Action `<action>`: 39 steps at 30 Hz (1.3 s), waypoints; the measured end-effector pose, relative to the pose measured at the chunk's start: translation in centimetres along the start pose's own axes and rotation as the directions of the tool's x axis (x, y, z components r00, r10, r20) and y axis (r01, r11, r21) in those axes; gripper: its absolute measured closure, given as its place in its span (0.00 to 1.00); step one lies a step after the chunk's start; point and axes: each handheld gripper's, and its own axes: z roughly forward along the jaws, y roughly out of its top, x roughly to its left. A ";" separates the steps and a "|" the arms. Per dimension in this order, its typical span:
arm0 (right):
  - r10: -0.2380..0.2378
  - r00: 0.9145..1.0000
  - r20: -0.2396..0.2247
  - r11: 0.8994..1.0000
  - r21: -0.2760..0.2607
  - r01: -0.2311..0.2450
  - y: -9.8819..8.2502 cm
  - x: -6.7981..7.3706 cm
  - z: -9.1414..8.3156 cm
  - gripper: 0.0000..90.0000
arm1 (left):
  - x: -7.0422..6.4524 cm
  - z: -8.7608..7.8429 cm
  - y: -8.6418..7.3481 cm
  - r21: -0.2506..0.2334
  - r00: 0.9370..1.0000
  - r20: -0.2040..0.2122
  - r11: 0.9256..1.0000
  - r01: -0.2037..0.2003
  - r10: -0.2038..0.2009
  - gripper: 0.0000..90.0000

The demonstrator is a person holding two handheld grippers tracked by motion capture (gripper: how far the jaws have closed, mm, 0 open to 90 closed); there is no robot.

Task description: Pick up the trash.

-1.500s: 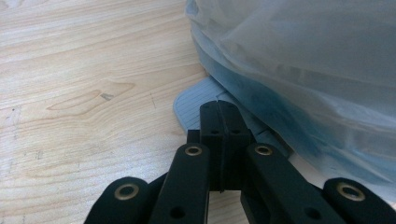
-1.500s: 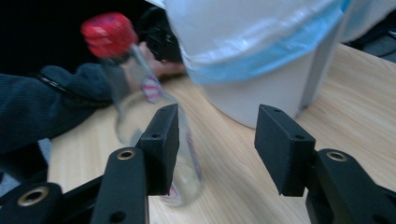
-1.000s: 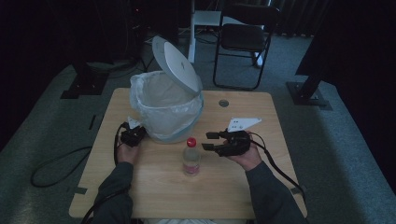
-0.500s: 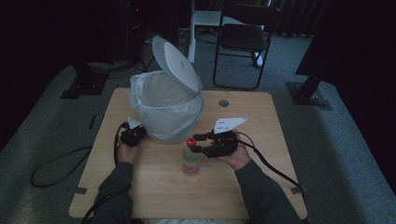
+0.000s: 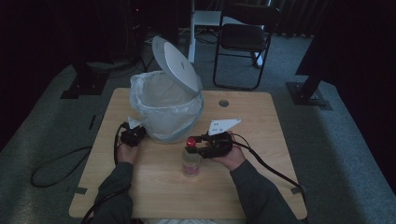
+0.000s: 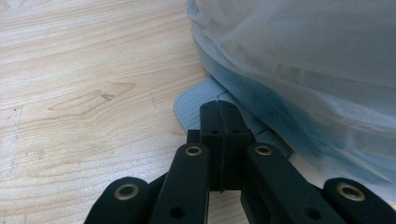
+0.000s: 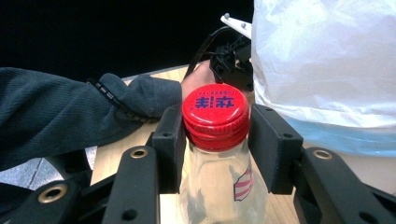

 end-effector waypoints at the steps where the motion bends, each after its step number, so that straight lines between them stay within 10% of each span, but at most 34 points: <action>1: 0.000 1.000 0.000 1.000 0.000 0.000 0.0 0.0 0.0 0.62 | 0.0 0.0 0.0 0.000 1.000 0.000 1.000 0.000 0.000 1.00; 4: -0.049 0.998 0.038 0.999 0.016 0.048 0.5 0.4 0.5 0.67 | 0.0 0.0 0.0 0.000 1.000 0.000 1.000 0.000 0.000 1.00; 25: -0.008 0.995 0.102 1.000 0.024 0.006 1.2 -0.6 -0.2 0.69 | 0.0 0.0 0.0 0.000 1.000 -0.001 1.000 0.000 0.000 1.00; 39: -0.044 0.990 0.132 0.999 0.007 0.043 5.0 -1.1 -0.6 0.69 | 0.0 0.0 0.0 0.000 1.000 -0.003 1.000 -0.002 0.002 1.00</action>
